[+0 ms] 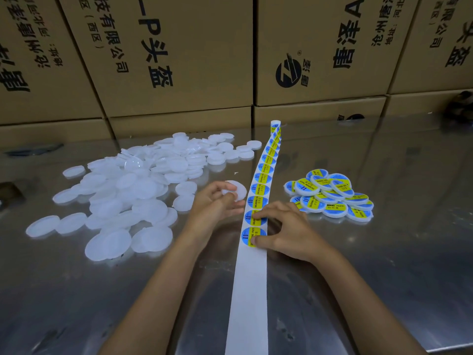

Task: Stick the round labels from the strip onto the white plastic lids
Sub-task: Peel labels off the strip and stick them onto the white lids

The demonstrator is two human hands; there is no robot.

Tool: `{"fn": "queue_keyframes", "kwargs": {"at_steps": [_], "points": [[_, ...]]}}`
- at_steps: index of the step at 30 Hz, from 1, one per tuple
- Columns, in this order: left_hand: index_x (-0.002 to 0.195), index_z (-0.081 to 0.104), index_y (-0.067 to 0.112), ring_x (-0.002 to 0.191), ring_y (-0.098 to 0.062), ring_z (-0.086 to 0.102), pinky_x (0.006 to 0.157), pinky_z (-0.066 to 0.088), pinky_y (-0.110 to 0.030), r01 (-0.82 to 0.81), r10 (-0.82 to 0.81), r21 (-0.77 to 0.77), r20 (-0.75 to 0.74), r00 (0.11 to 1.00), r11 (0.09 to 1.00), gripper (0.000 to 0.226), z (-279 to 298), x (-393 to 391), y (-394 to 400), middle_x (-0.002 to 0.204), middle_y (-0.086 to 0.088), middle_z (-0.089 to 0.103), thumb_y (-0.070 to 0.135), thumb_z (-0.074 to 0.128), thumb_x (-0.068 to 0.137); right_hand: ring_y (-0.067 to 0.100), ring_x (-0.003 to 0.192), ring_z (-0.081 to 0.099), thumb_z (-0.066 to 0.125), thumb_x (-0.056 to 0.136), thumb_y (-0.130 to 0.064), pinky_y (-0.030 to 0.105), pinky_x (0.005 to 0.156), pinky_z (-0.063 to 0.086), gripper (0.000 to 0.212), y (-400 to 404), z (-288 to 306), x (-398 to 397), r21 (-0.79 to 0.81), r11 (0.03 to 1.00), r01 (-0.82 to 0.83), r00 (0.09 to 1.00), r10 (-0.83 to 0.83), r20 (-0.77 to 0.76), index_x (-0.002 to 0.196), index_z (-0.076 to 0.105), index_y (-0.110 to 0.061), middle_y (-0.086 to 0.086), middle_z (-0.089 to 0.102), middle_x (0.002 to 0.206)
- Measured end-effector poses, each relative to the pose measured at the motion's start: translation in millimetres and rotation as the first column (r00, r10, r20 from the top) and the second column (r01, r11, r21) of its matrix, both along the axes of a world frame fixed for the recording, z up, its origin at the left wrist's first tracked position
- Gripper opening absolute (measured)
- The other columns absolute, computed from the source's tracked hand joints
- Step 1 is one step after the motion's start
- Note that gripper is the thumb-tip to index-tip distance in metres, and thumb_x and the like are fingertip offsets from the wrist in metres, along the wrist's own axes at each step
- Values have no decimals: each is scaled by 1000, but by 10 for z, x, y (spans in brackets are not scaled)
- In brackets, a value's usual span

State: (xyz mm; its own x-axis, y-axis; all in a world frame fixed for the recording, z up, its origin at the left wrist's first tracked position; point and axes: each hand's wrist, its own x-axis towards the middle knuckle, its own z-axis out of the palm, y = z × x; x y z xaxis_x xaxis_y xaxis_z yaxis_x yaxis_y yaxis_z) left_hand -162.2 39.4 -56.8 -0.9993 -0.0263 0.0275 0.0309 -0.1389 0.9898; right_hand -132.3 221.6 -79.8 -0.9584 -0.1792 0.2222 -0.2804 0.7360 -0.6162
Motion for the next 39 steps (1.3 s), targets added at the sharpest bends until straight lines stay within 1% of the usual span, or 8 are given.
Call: {"fn": "queue_keyframes", "kwargs": {"at_steps": [4,10,17,21,24,29,35,39], "points": [[98,63,6,83,-24,75,73,63,-33,103,-104,-95,-1,995,990,17,-94,25,84,93,-10,72,-8,53,96,4,117,40,77,75,-50,30,108,26,38,-19,-3,2,15,1000,-2,1000,3,-25,111,68,-43,-25,54,117],[106,63,9,83,-17,74,76,62,-32,132,-142,-236,-25,990,963,23,-98,38,127,106,-11,70,-7,48,98,9,116,43,78,79,-40,35,105,28,32,-39,3,-7,10,1000,14,1000,-14,-27,109,71,-37,-20,57,113],[109,63,14,85,-16,74,67,56,-23,130,-146,-301,-34,989,945,26,-86,68,125,113,-10,70,-4,47,99,14,103,52,81,77,-30,37,96,38,13,-71,-1,0,-85,995,48,997,-54,-58,87,72,-29,-13,63,97],[114,64,11,90,-22,74,77,62,-33,116,-136,-307,-44,990,945,29,-82,58,121,118,-12,70,-7,46,99,16,97,58,80,77,-10,23,86,45,12,-119,71,22,-322,947,8,1000,-8,0,85,71,-14,-6,65,94],[123,64,17,90,-11,73,74,61,-27,100,-132,-324,-79,988,941,40,-72,59,111,124,-6,69,-8,46,98,18,86,63,72,82,5,21,78,51,12,-115,159,33,-633,772,60,994,15,113,85,67,-5,8,69,91],[133,55,30,84,-23,75,79,62,-34,124,-133,-186,-37,990,975,56,-67,44,107,109,-10,73,-12,47,96,21,72,63,65,87,6,31,67,51,18,-97,228,52,-824,537,182,977,-4,214,102,58,-1,15,69,93],[128,64,28,94,-37,74,85,61,-36,221,-219,-48,36,975,974,53,-21,66,120,98,-19,75,-9,45,96,12,66,64,68,85,5,22,62,53,22,-101,214,20,-827,535,174,985,-90,148,104,56,1,9,69,90],[128,66,28,97,-37,73,84,61,-34,340,-340,7,81,937,940,56,4,97,171,110,-17,74,-10,42,94,12,76,66,70,82,10,19,70,55,23,-116,193,4,-807,580,113,990,-139,38,95,56,-3,7,68,89]]}}
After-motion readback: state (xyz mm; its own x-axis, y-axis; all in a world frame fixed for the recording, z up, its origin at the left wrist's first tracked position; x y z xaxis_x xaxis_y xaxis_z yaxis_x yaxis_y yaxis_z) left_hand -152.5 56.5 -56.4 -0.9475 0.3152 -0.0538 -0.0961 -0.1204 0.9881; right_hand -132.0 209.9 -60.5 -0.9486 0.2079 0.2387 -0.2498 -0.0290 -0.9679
